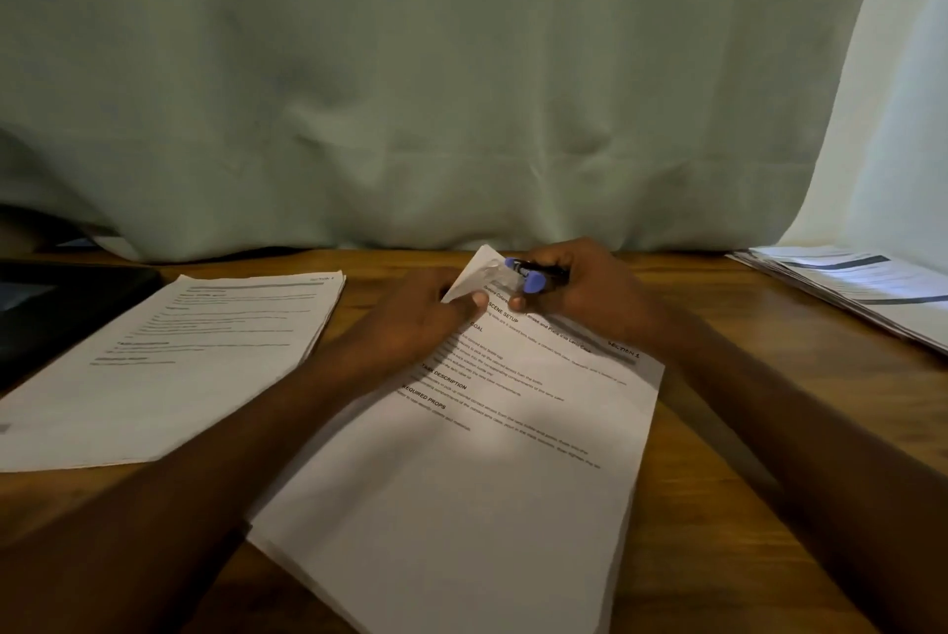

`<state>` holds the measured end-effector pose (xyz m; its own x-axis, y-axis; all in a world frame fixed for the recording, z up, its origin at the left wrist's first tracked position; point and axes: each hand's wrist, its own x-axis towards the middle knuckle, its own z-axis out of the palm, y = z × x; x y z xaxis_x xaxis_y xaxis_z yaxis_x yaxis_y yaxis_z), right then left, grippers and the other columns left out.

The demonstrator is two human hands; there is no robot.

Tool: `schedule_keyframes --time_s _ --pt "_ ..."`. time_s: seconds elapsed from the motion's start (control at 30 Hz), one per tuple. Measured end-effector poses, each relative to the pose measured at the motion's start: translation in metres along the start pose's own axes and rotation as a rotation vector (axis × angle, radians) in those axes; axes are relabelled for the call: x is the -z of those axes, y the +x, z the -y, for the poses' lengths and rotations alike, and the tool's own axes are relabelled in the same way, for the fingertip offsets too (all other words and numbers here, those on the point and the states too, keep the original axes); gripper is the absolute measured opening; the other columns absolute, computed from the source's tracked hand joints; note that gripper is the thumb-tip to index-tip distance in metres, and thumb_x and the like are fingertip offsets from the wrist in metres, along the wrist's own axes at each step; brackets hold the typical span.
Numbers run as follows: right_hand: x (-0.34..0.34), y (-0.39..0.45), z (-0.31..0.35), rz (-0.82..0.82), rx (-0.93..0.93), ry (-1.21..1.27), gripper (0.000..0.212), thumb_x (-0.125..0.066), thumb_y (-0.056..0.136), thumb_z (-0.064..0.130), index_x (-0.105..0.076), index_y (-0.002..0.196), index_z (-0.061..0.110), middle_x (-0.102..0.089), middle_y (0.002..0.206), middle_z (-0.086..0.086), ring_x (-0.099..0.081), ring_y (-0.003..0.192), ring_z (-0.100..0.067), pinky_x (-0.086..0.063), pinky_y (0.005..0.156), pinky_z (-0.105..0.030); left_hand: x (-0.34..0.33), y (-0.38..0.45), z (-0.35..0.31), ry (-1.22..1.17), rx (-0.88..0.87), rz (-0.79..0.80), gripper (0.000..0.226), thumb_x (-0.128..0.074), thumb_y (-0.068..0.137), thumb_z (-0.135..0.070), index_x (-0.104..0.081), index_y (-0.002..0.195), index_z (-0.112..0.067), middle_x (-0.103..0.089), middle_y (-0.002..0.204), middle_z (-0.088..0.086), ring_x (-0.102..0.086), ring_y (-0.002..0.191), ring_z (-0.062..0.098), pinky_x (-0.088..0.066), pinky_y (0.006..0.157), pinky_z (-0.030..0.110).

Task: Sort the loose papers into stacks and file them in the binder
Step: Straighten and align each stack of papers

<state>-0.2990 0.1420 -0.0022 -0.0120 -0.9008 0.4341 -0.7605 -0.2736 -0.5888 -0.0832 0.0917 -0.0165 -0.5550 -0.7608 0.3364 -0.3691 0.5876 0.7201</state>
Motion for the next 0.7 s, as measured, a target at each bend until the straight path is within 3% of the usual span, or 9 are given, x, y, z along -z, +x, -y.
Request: schedule_keyframes --time_s 0.07,0.13,0.2,0.3,0.43,0.5,0.6,0.7 --pt "0.001 -0.001 -0.001 0.046 0.015 -0.004 0.025 -0.087 0.079 0.025 -0.078 0.099 0.014 -0.076 0.086 0.005 -0.07 0.077 -0.018 -0.057 0.071 -0.033 0.0 0.0 -0.003 -0.103 -0.015 -0.039 0.016 -0.059 0.102 -0.035 -0.069 0.112 -0.03 -0.074 0.098 -0.014 -0.069 0.086 -0.002 -0.047 0.065 0.014" --pt "-0.002 -0.002 -0.003 0.101 0.031 0.018 0.023 -0.086 0.079 0.024 -0.076 0.097 0.012 -0.074 0.09 -0.006 -0.068 0.08 -0.026 -0.057 0.073 -0.037 -0.004 -0.002 -0.005 -0.138 -0.047 -0.08 0.011 -0.062 0.101 -0.029 -0.07 0.108 -0.028 -0.074 0.093 -0.016 -0.067 0.083 -0.011 -0.045 0.062 0.005" --pt "-0.004 -0.003 -0.003 0.12 0.042 0.061 0.024 -0.086 0.079 0.024 -0.077 0.098 0.013 -0.072 0.091 -0.014 -0.065 0.076 -0.022 -0.053 0.07 -0.031 -0.007 -0.003 -0.004 -0.151 -0.06 -0.127 0.011 -0.064 0.1 -0.026 -0.072 0.106 -0.021 -0.076 0.095 -0.01 -0.069 0.085 -0.003 -0.047 0.065 0.009" --pt "-0.001 -0.004 0.001 0.126 -0.031 0.177 0.038 -0.087 0.078 0.028 -0.075 0.113 0.022 -0.077 0.101 0.002 -0.072 0.09 -0.01 -0.058 0.078 -0.022 -0.007 -0.003 -0.003 -0.258 0.023 -0.166 0.012 -0.064 0.1 -0.022 -0.072 0.103 -0.015 -0.078 0.091 -0.002 -0.074 0.082 0.009 -0.053 0.062 0.014" --pt "0.005 -0.004 0.002 0.087 -0.109 0.139 0.048 -0.075 0.086 0.044 -0.061 0.13 0.031 -0.068 0.114 0.012 -0.065 0.099 -0.003 -0.05 0.076 -0.014 -0.006 -0.003 -0.001 -0.266 0.068 -0.203 0.013 -0.066 0.099 -0.022 -0.075 0.097 -0.013 -0.077 0.086 -0.001 -0.071 0.071 0.001 -0.044 0.052 0.007" --pt "0.004 -0.004 0.003 0.106 -0.102 0.118 0.044 -0.068 0.09 0.049 -0.059 0.13 0.033 -0.068 0.11 0.009 -0.065 0.091 -0.002 -0.047 0.068 -0.012 -0.007 -0.004 0.001 -0.272 0.062 -0.209 0.012 -0.066 0.099 -0.021 -0.075 0.097 -0.012 -0.078 0.088 -0.002 -0.071 0.072 0.001 -0.045 0.053 0.006" --pt "0.007 -0.005 0.003 0.156 -0.131 0.208 0.052 -0.063 0.084 0.064 -0.059 0.127 0.035 -0.068 0.093 0.012 -0.059 0.078 -0.005 -0.046 0.065 -0.023 -0.012 -0.006 0.001 -0.321 0.051 -0.195 0.012 -0.068 0.097 -0.018 -0.073 0.107 -0.014 -0.078 0.096 -0.002 -0.074 0.082 0.005 -0.056 0.066 0.013" --pt "0.014 -0.007 0.004 0.16 -0.112 0.207 0.039 -0.062 0.091 0.054 -0.062 0.124 0.032 -0.065 0.083 0.016 -0.056 0.068 -0.001 -0.043 0.062 -0.023 -0.015 -0.003 0.002 -0.33 0.055 -0.191 0.015 -0.069 0.097 -0.017 -0.069 0.111 -0.014 -0.078 0.1 -0.002 -0.075 0.086 0.008 -0.061 0.076 0.023"
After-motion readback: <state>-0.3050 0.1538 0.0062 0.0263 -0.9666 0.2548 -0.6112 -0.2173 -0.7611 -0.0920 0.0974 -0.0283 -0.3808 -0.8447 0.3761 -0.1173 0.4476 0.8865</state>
